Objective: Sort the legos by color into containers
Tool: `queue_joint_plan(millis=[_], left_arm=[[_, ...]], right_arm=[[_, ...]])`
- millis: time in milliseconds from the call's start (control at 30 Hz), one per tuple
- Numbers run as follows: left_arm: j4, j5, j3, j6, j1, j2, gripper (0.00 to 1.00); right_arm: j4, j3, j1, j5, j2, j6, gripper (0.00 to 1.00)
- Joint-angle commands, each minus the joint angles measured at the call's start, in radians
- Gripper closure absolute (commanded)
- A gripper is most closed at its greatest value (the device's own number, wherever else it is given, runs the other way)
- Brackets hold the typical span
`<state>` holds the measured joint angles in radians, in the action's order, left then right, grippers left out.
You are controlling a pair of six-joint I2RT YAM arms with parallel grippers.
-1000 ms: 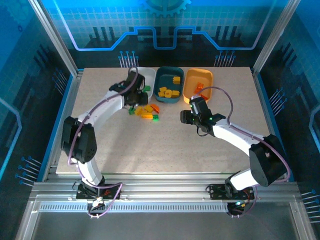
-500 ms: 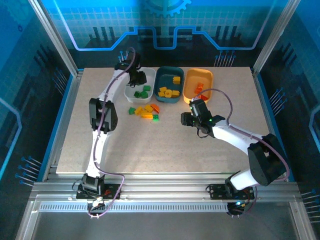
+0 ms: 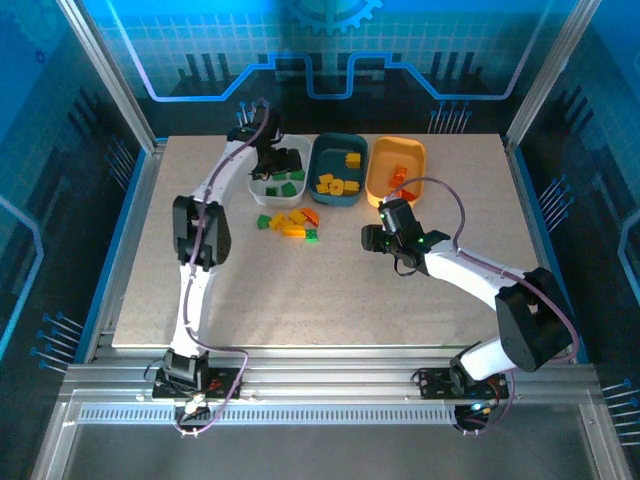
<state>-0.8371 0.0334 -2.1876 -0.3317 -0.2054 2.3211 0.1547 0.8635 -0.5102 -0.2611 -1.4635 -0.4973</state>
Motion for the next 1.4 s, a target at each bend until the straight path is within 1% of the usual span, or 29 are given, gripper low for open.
queue_joint_plan(millis=[0,67,167,200,233,300,367,433,533,600,700,800,967,1200,1300,1367], left_arm=[[0.124,0.027,0.281,-0.011,-0.014,-0.291,0.18],[0.228,0.029,0.529,-0.036,-0.050,-0.426,0.23],[0.274,0.084,0.755,-0.049,-0.137,-0.533,0.25],[0.297,0.085,0.819,-0.075,-0.147,-0.562,0.25],[0.336,0.056,0.898,-0.111,-0.146,-0.601,0.25],[0.406,0.028,1.039,-0.172,-0.122,-0.665,0.24],[0.475,-0.032,1.156,-0.228,-0.076,-0.721,0.23],[0.521,-0.084,1.240,-0.270,-0.028,-0.774,0.21],[0.563,-0.113,1.333,-0.307,0.043,-0.863,0.18],[0.581,-0.146,1.372,-0.326,0.086,-0.906,0.14],[0.572,-0.166,1.394,-0.330,0.123,-0.941,0.13],[0.577,-0.186,1.411,-0.328,0.142,-0.961,0.13],[0.586,-0.211,1.415,-0.318,0.154,-0.969,0.13],[0.603,-0.233,1.429,-0.323,0.161,-0.968,0.13],[0.605,-0.236,1.434,-0.323,0.161,-0.969,0.12],[0.604,-0.237,1.435,-0.322,0.162,-0.968,0.13]], right_arm=[[-0.020,-0.012,-0.012,-0.011,0.008,0.006,0.34],[-0.024,-0.012,-0.015,-0.009,0.006,0.005,0.34],[-0.030,-0.011,-0.021,0.003,-0.007,0.005,0.34],[-0.036,-0.008,-0.027,0.012,-0.012,0.008,0.34],[-0.042,0.001,-0.037,0.030,-0.024,0.021,0.34],[-0.031,0.048,-0.073,0.048,-0.067,0.043,0.33],[-0.012,0.121,-0.116,0.082,-0.143,0.058,0.32],[0.038,0.209,-0.158,0.094,-0.229,0.073,0.29],[0.131,0.347,-0.212,0.074,-0.356,0.087,0.25],[0.180,0.423,-0.236,0.054,-0.429,0.085,0.23],[0.220,0.499,-0.249,0.036,-0.512,0.064,0.24],[0.251,0.557,-0.256,0.039,-0.577,0.057,0.26],[0.274,0.638,-0.267,0.028,-0.665,0.063,0.28],[0.345,0.766,-0.266,-0.058,-0.759,0.029,0.30],[0.357,0.801,-0.266,-0.079,-0.789,0.029,0.33],[0.359,0.813,-0.266,-0.089,-0.797,0.026,0.37]])
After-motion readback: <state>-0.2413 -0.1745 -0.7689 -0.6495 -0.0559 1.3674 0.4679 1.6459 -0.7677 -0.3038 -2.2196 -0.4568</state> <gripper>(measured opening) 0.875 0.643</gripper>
